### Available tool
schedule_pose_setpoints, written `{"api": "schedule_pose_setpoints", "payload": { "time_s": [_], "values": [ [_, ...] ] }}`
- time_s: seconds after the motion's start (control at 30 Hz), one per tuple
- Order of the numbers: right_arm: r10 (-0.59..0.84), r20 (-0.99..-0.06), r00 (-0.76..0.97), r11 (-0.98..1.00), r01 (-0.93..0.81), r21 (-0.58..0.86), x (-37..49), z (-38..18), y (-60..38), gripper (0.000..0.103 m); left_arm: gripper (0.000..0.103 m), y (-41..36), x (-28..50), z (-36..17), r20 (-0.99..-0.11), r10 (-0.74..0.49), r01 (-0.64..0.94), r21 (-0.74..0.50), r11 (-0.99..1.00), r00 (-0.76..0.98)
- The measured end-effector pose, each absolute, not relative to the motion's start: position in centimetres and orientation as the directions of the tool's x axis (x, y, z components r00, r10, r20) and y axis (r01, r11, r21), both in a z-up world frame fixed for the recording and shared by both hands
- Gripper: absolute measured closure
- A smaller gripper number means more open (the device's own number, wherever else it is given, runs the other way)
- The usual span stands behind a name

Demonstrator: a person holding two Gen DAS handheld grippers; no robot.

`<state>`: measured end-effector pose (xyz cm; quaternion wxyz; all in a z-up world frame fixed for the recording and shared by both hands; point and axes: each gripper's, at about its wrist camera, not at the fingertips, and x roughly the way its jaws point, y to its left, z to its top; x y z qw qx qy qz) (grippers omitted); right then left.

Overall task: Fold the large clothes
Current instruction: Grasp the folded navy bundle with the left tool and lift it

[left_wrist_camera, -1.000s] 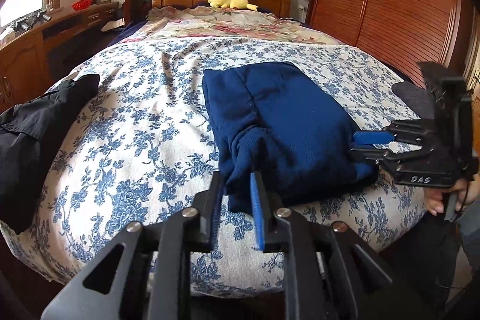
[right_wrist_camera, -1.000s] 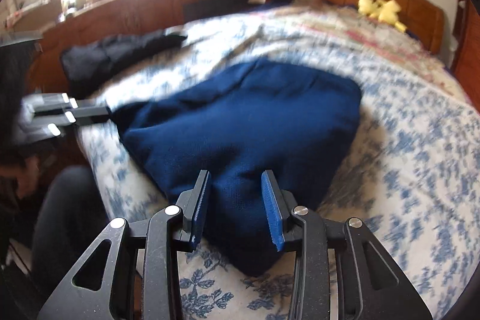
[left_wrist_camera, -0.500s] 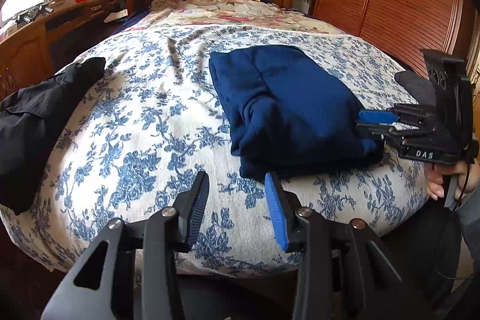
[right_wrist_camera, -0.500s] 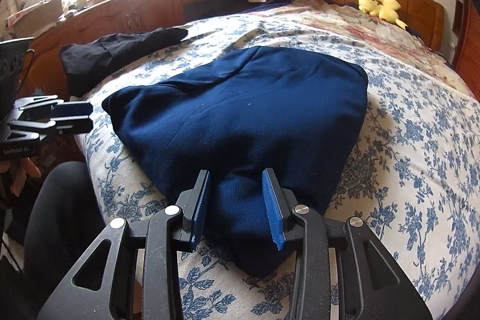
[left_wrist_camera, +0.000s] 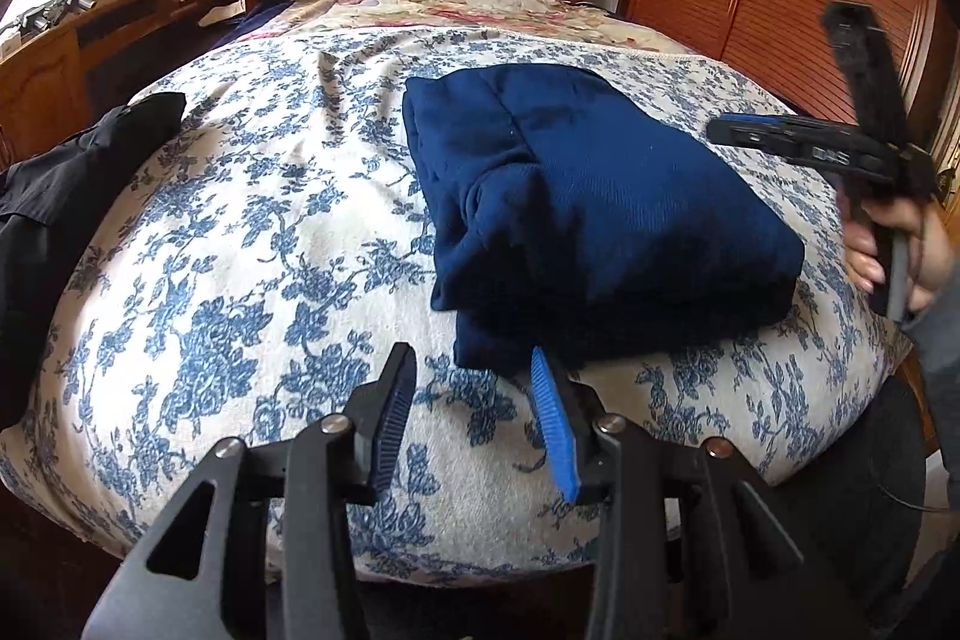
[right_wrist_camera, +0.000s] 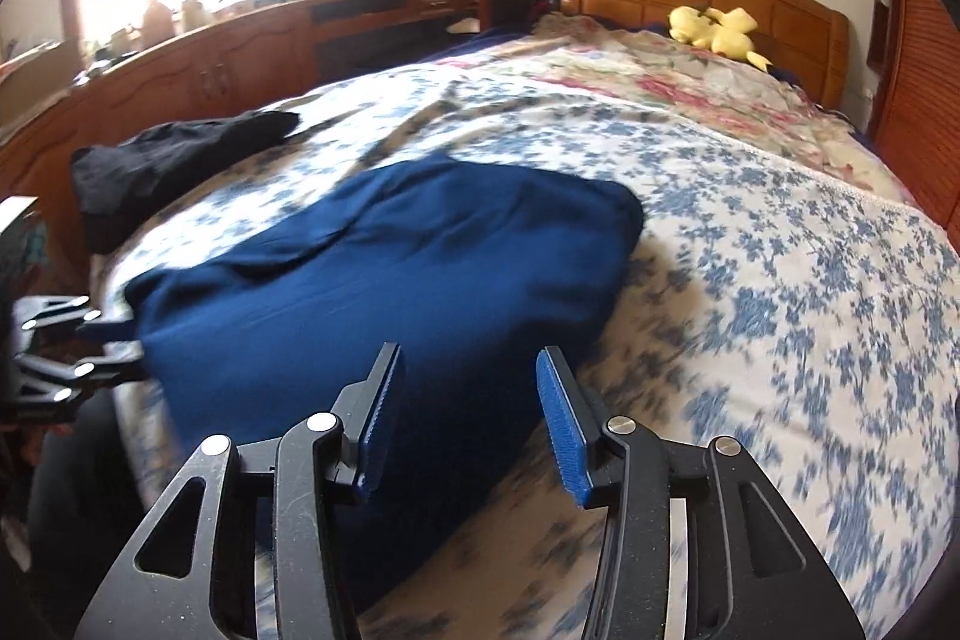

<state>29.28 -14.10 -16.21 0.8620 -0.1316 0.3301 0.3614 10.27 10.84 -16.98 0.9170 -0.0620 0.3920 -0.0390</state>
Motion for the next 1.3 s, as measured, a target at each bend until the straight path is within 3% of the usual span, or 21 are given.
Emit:
{"api": "schedule_pose_setpoints", "payload": {
  "time_s": [0.23, 0.37, 0.43, 0.53, 0.6, 0.63, 0.67, 0.73, 1.0, 1.3],
  "values": [
    [0.464, -0.729, 0.504, 0.750, -0.661, 0.020, 39.4, -19.0, -12.4, 0.050, 0.065, 11.1, 12.0, -17.4, -0.720, -0.122, -0.003, -0.169, 0.986, 0.684],
    [0.435, -0.758, 0.487, 0.770, -0.638, 0.032, 43.0, -20.6, -11.8, 0.033, 0.065, 11.2, 12.4, -18.0, -0.722, -0.127, -0.011, -0.182, 0.983, 0.680],
    [0.439, -0.772, 0.460, 0.778, -0.624, 0.071, 44.7, -21.5, -11.8, 0.028, 0.065, 11.3, 12.4, -18.1, -0.716, -0.132, -0.017, -0.198, 0.980, 0.685],
    [0.512, -0.784, 0.351, 0.774, -0.585, 0.243, 47.0, -22.5, -12.4, 0.028, 0.065, 11.1, 12.4, -18.3, -0.704, -0.142, -0.001, -0.199, 0.980, 0.696],
    [0.586, -0.762, 0.275, 0.736, -0.573, 0.360, 47.6, -22.7, -12.8, 0.049, 0.083, 11.2, 12.6, -18.4, -0.691, -0.197, 0.032, -0.245, 0.969, 0.695],
    [0.610, -0.752, 0.251, 0.719, -0.576, 0.390, 47.5, -22.5, -12.7, 0.066, 0.087, 11.4, 12.7, -18.5, -0.689, -0.225, 0.039, -0.275, 0.961, 0.689],
    [0.609, -0.750, 0.258, 0.717, -0.583, 0.382, 47.0, -22.1, -12.7, 0.076, 0.091, 11.5, 12.7, -18.4, -0.683, -0.233, 0.043, -0.283, 0.958, 0.692],
    [0.599, -0.752, 0.276, 0.710, -0.616, 0.340, 45.7, -21.0, -12.3, 0.091, 0.094, 11.7, 12.4, -17.9, -0.661, -0.254, 0.065, -0.296, 0.953, 0.706],
    [0.611, -0.708, 0.355, 0.694, -0.670, 0.263, 41.3, -14.2, -10.2, 0.096, 0.097, 13.7, 10.6, -14.9, -0.588, -0.267, 0.095, -0.306, 0.947, 0.763],
    [0.646, -0.661, 0.382, 0.627, -0.760, 0.174, 35.8, -7.8, -0.5, 0.096, 0.098, 24.0, 5.8, -9.5, -0.508, -0.075, -0.057, -0.239, 0.969, 0.858]
  ]
}}
